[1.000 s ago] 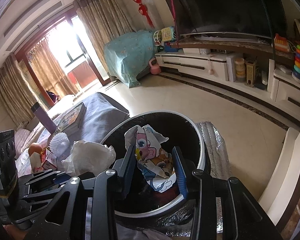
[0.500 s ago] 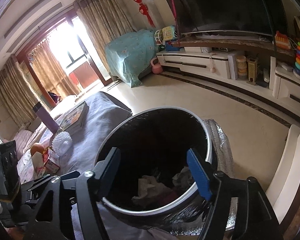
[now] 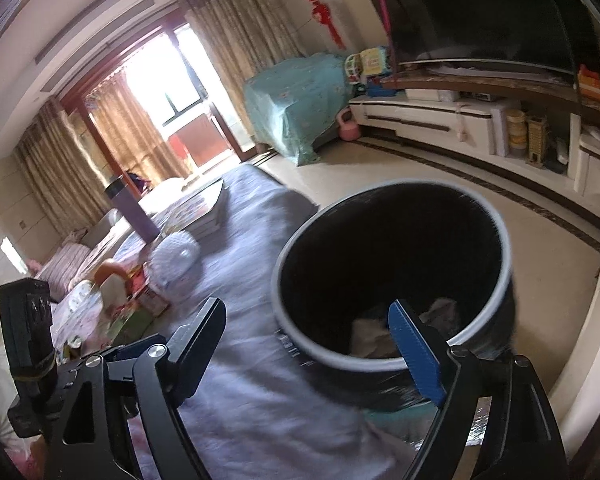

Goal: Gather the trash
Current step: 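Move both open tools back over the table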

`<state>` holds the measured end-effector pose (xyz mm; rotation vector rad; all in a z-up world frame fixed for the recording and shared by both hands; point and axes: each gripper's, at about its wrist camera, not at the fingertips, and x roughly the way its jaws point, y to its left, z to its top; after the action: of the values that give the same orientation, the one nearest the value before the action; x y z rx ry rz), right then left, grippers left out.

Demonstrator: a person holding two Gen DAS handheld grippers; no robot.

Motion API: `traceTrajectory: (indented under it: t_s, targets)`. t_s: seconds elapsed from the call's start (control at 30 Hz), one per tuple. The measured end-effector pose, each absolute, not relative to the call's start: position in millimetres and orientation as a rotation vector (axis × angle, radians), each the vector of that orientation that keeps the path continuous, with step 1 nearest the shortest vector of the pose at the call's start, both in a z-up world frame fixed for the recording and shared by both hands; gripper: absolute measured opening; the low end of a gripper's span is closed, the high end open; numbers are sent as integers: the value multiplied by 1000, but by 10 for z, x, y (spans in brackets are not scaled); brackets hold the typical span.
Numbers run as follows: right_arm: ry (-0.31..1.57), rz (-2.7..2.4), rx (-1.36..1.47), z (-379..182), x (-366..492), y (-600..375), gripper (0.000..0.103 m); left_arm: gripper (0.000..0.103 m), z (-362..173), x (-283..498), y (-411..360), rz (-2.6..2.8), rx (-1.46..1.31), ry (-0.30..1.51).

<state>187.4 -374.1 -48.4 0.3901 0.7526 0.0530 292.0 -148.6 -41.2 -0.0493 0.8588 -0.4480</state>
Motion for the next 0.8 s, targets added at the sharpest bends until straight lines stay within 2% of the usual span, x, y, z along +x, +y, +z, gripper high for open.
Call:
traceTrajectory:
  t_s: [0.37,0.8]
  targets:
    - [792,152,354,-543,1901,-3227,85,60,-389,2493,-848,-350,-101,848]
    - [835,245,311,-632,2054,-2732,85,60,-326,2346,-286,-241,-145,844]
